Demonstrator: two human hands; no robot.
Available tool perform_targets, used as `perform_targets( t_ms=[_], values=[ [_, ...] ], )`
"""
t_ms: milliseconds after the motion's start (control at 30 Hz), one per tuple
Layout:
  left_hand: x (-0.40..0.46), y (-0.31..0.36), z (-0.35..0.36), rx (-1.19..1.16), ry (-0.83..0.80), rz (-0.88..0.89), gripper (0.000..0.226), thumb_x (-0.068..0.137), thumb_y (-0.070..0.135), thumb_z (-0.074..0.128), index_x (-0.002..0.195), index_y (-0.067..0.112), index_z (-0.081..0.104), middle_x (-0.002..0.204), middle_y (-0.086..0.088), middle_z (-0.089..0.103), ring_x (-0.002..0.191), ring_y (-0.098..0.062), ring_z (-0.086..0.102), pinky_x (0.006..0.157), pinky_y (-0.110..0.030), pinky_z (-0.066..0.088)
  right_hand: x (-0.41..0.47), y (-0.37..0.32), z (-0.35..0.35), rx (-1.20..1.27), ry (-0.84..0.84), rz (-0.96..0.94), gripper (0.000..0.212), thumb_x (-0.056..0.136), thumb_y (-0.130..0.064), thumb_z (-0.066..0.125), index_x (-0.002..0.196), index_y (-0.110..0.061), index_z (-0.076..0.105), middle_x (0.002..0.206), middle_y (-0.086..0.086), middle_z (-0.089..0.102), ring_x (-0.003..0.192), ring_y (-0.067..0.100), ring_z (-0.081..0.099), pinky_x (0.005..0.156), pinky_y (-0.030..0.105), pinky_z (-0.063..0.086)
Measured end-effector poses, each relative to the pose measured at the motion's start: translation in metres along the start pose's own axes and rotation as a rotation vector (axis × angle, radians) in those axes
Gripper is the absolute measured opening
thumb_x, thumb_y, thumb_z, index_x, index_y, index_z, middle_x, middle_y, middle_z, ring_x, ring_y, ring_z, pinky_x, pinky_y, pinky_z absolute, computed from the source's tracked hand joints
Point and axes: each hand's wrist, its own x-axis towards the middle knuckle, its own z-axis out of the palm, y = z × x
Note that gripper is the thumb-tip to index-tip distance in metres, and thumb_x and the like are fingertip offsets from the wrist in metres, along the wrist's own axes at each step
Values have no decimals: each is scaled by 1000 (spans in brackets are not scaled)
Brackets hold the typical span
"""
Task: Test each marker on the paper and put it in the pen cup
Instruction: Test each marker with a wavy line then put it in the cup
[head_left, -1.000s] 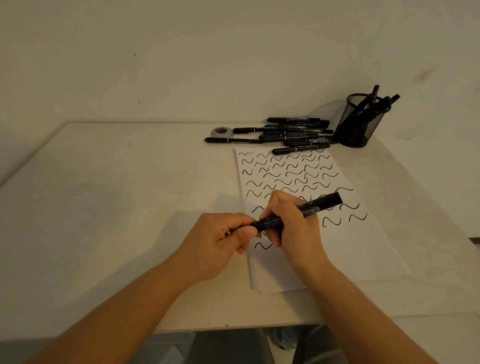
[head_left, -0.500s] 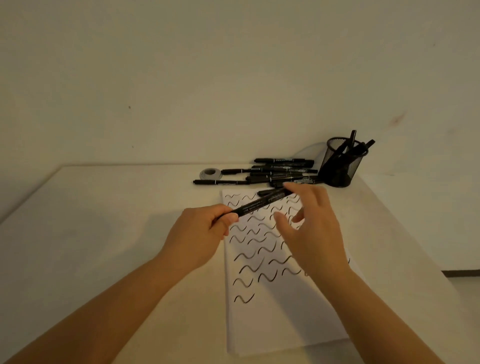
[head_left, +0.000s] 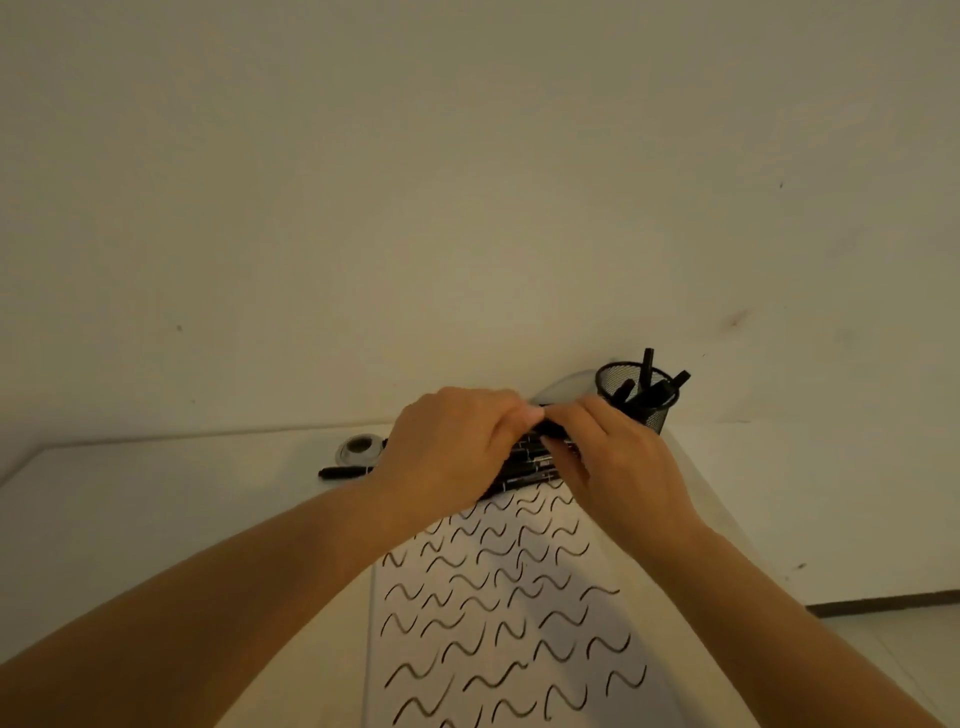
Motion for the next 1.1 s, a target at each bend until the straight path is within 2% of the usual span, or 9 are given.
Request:
perform_targets(
  t_ms=[67, 167, 267, 367, 500, 667, 900, 1033, 1100],
  values=[
    [21, -4, -2, -93, 26, -48, 37, 93, 44, 23, 92, 31, 58, 66, 12, 57, 58, -8, 54, 51, -22, 38, 12, 18, -5, 40, 11, 97, 18, 81, -8, 66, 97, -3, 64, 82, 7, 64, 54, 13, 53, 46, 27, 51],
    [52, -24, 6, -143, -48, -217, 35, 96, 37, 27, 100, 28, 61, 72, 13, 60, 70, -11, 60, 66, -28, 47, 28, 42, -13, 124, 107, 291, 21, 85, -13, 62, 105, -8, 60, 85, -7, 57, 56, 1, 47, 53, 9, 37],
    [74, -51, 27, -81, -185, -319, 28, 96, 27, 35, 102, 23, 61, 90, 5, 65, 81, -15, 59, 75, -31, 48, 39, 62, -17, 232, 192, 434, 20, 90, -21, 56, 109, -18, 54, 79, -24, 50, 61, 1, 54, 52, 9, 36],
    [84, -74, 48, 14, -291, -353, 25, 95, 28, 40, 109, 21, 60, 110, -2, 63, 95, -19, 57, 83, -32, 46, 46, 77, -17, 279, 231, 495, 22, 92, -23, 51, 114, -19, 49, 84, -29, 48, 65, -2, 55, 53, 12, 37],
    [88, -93, 76, 88, -403, -359, 27, 97, 23, 39, 116, 19, 58, 119, -6, 59, 103, -22, 54, 83, -30, 42, 45, 94, -8, 295, 199, 550, 19, 93, -22, 49, 112, -19, 46, 88, -13, 55, 69, 3, 55, 54, 24, 45],
    [86, -101, 103, 166, -460, -314, 29, 97, 20, 39, 120, 16, 55, 119, -8, 57, 104, -24, 53, 87, -34, 44, 38, 106, 2, 238, 88, 611, 11, 92, -21, 50, 96, -24, 40, 75, -1, 57, 64, 11, 55, 57, 37, 51],
    [85, -106, 118, 369, -422, -202, 34, 97, 26, 36, 129, 19, 47, 120, -4, 54, 107, -22, 51, 83, -35, 44, 31, 113, 11, 211, 4, 624, 15, 93, -19, 46, 108, -17, 43, 77, 4, 58, 66, 21, 56, 57, 38, 48],
    [89, -103, 124, 431, -424, -169, 32, 97, 25, 35, 122, 18, 54, 115, -4, 56, 102, -22, 52, 73, -33, 42, 30, 114, 19, 169, -52, 614, 13, 95, -20, 40, 107, -16, 45, 70, -1, 53, 63, 19, 52, 50, 31, 35],
    [91, -102, 126, 443, -415, -176, 30, 97, 26, 36, 116, 16, 57, 111, -3, 55, 100, -21, 52, 69, -31, 39, 30, 115, 22, 144, -79, 612, 14, 96, -21, 39, 107, -16, 46, 75, 0, 55, 67, 20, 52, 52, 30, 33]
  ],
)
